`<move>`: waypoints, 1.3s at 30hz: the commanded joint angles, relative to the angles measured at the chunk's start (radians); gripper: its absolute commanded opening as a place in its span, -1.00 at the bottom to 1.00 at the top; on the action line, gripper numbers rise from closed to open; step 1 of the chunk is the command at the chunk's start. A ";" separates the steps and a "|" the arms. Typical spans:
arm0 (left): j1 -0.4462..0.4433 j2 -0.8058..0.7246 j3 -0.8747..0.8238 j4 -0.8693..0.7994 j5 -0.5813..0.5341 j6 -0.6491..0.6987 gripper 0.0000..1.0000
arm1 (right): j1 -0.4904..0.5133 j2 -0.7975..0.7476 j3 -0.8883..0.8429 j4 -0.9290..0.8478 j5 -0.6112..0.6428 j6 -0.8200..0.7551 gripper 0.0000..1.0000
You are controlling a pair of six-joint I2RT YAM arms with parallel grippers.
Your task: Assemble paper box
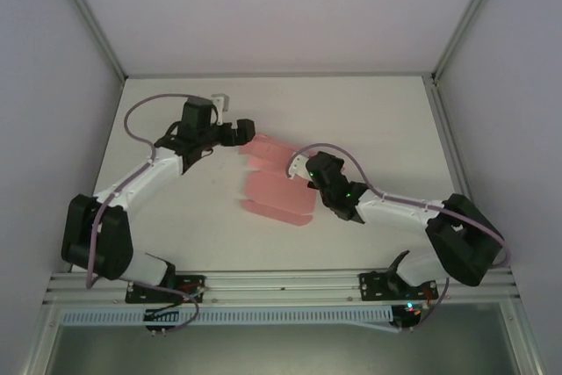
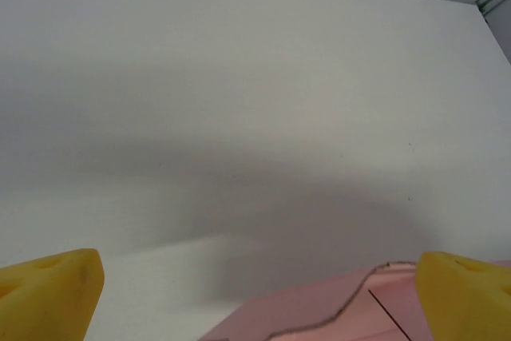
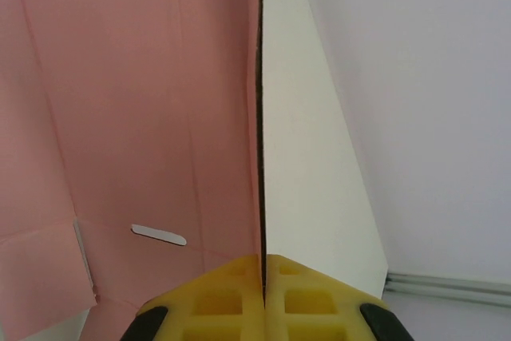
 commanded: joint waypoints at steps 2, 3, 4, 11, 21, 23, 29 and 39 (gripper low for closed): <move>-0.019 0.070 0.013 0.036 0.030 0.064 0.99 | 0.006 0.014 0.031 -0.014 -0.032 0.060 -1.00; -0.030 0.079 0.002 0.043 0.026 0.079 0.99 | 0.006 0.024 0.040 -0.026 -0.032 0.066 -1.00; -0.041 0.084 -0.011 0.051 0.014 0.085 0.99 | 0.005 0.033 0.050 -0.041 -0.039 0.073 -1.00; -0.124 0.102 -0.067 0.106 -0.105 0.086 0.99 | 0.005 0.067 0.087 -0.071 -0.074 0.155 -1.00; -0.185 0.123 -0.121 0.233 -0.199 -0.069 1.00 | 0.007 0.001 0.053 -0.074 -0.229 0.284 -1.00; -0.179 0.097 -0.128 0.227 -0.183 -0.070 1.00 | 0.006 -0.009 0.049 -0.088 -0.193 0.278 -1.00; -0.083 -0.096 -0.257 0.230 -0.025 -0.062 0.99 | 0.004 -0.059 0.027 -0.129 -0.111 0.236 -1.00; 0.100 -0.306 -0.489 0.306 0.196 -0.103 1.00 | -0.033 -0.130 -0.032 -0.115 -0.174 0.281 -1.00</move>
